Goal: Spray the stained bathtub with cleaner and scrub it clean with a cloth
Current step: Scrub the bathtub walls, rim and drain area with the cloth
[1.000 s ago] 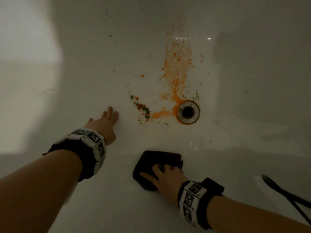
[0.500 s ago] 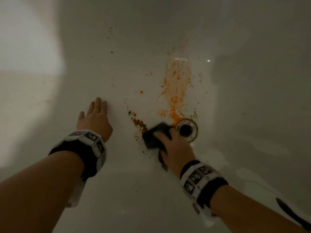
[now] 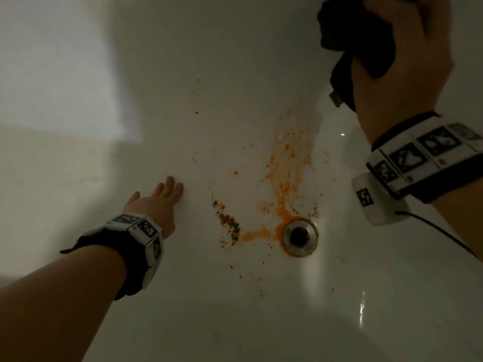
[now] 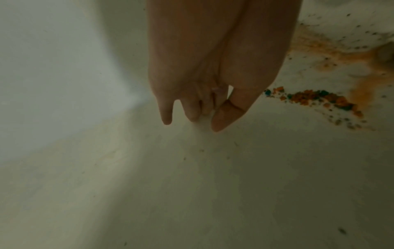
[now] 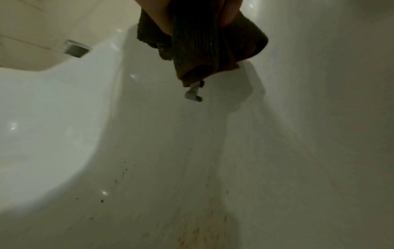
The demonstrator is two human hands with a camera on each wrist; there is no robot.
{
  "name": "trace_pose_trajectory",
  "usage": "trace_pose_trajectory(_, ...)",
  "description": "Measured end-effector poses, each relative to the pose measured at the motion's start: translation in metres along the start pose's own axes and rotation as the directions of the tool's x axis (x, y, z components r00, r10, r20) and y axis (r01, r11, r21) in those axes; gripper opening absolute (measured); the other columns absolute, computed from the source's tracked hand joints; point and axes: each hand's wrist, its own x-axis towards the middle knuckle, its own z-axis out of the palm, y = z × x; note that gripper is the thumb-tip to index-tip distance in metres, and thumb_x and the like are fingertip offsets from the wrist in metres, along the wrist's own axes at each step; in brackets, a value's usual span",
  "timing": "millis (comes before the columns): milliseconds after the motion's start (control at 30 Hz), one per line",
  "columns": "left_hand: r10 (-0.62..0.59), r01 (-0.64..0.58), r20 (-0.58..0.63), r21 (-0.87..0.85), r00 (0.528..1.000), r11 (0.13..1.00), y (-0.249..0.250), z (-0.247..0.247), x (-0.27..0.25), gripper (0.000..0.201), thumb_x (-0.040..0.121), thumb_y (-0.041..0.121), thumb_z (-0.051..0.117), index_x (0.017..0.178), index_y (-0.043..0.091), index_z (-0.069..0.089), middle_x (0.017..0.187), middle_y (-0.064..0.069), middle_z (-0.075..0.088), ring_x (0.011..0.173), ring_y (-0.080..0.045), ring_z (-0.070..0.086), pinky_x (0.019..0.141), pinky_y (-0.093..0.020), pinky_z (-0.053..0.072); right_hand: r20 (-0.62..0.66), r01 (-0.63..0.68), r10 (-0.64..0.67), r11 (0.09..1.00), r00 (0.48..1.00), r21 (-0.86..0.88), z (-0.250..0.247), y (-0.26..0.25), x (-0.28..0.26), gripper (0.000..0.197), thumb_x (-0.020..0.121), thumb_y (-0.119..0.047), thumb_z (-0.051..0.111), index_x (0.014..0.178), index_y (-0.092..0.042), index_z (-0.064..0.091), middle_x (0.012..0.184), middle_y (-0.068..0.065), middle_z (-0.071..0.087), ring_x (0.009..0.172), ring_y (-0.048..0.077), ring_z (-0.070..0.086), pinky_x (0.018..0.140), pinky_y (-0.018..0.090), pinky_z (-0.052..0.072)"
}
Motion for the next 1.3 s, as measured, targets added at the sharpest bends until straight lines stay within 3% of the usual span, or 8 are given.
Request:
trace_pose_trajectory(167, -0.015, 0.014, 0.041, 0.036, 0.999, 0.999, 0.005, -0.008, -0.002, 0.073, 0.093, 0.011, 0.029, 0.149, 0.025, -0.017, 0.156, 0.004, -0.022, 0.147, -0.011, 0.0, 0.12, -0.04, 0.005, -0.115, 0.278, -0.295, 0.949, 0.948, -0.147, -0.006, -0.025, 0.021, 0.03, 0.077, -0.019, 0.066, 0.107, -0.015, 0.065, 0.113, 0.016, 0.065, 0.102, 0.034, 0.063, 0.081, 0.039, 0.053)
trace_pose_trajectory(267, -0.02, 0.019, 0.046, 0.03, 0.999, 0.999, 0.005, -0.006, -0.004, 0.075, 0.092, 0.009, 0.029, 0.148, 0.026, -0.018, 0.155, 0.004, -0.023, 0.146, -0.011, -0.001, 0.119, -0.039, 0.005, 0.142, 0.151, -0.122, 0.965, 0.982, -0.213, 0.008, -0.016, 0.03, 0.033, 0.084, -0.012, 0.057, 0.117, -0.015, 0.057, 0.132, 0.017, 0.049, 0.119, 0.031, 0.05, 0.088, 0.032, 0.048)
trace_pose_trajectory(433, -0.01, 0.008, 0.041, 0.045, 0.999, 0.999, 0.005, -0.008, -0.004, 0.076, 0.092, 0.01, 0.03, 0.148, 0.025, -0.019, 0.155, 0.003, -0.024, 0.147, -0.011, -0.002, 0.119, -0.037, 0.006, 0.496, 0.296, -0.09, 0.887, 0.864, -0.355, 0.019, 0.002, 0.014, 0.048, 0.087, 0.003, 0.047, 0.134, -0.008, 0.046, 0.139, 0.035, 0.034, 0.125, 0.054, 0.036, 0.078, 0.057, 0.048)
trace_pose_trajectory(533, -0.017, 0.015, 0.026, 0.062, 1.0, 0.998, 0.006, -0.009, -0.003, 0.075, 0.092, 0.012, 0.031, 0.148, 0.024, -0.018, 0.156, 0.002, -0.023, 0.147, -0.011, -0.001, 0.119, -0.037, 0.007, 0.664, 0.419, -0.098, 0.841, 0.741, -0.343, 0.027, 0.007, 0.0, 0.046, 0.079, 0.0, 0.053, 0.124, -0.002, 0.054, 0.121, 0.04, 0.048, 0.1, 0.058, 0.051, 0.06, 0.055, 0.051)
trace_pose_trajectory(700, -0.017, 0.016, 0.022, 0.055, 1.0, 0.998, 0.006, -0.006, -0.004, 0.076, 0.092, 0.011, 0.031, 0.148, 0.026, -0.019, 0.155, 0.004, -0.024, 0.146, -0.01, -0.002, 0.119, -0.036, 0.005, 0.854, 0.399, 0.128, 0.842, 0.504, -0.362, 0.052, 0.011, -0.03, 0.068, 0.089, -0.013, 0.056, 0.146, -0.018, 0.02, 0.151, 0.019, 0.009, 0.131, 0.042, 0.024, 0.101, 0.047, 0.036)
trace_pose_trajectory(900, -0.019, 0.017, 0.036, 0.059, 0.999, 0.998, 0.005, -0.006, -0.004, 0.076, 0.092, 0.012, 0.031, 0.147, 0.026, -0.02, 0.155, 0.005, -0.024, 0.146, -0.01, -0.003, 0.119, -0.036, 0.005, 0.93, 0.219, 0.253, 0.924, 0.268, -0.315, 0.064, 0.002, -0.064, 0.073, 0.088, -0.013, 0.056, 0.147, -0.021, 0.014, 0.152, 0.018, 0.007, 0.132, 0.042, 0.024, 0.106, 0.047, 0.035)
trace_pose_trajectory(1167, -0.022, 0.02, 0.045, 0.051, 0.999, 0.999, 0.007, -0.01, -0.003, 0.076, 0.092, 0.011, 0.032, 0.149, 0.025, -0.016, 0.156, 0.003, -0.022, 0.146, -0.011, -0.002, 0.12, -0.041, 0.004, 0.99, 0.316, 0.143, 0.939, 0.002, -0.136, 0.037, -0.001, -0.119, 0.073, 0.09, -0.012, 0.054, 0.148, -0.024, 0.012, 0.153, 0.014, 0.012, 0.136, 0.034, 0.025, 0.111, 0.039, 0.029)
trace_pose_trajectory(1300, -0.025, 0.023, 0.037, 0.053, 0.999, 0.998, 0.006, -0.009, -0.004, 0.076, 0.092, 0.01, 0.031, 0.148, 0.025, -0.017, 0.156, 0.004, -0.022, 0.146, -0.01, -0.003, 0.12, -0.04, 0.003, 0.97, 0.337, 0.13, 0.94, -0.206, -0.055, 0.02, -0.007, -0.146, 0.071, 0.091, -0.013, 0.054, 0.148, -0.023, 0.013, 0.153, 0.011, 0.015, 0.135, 0.031, 0.028, 0.112, 0.037, 0.028)
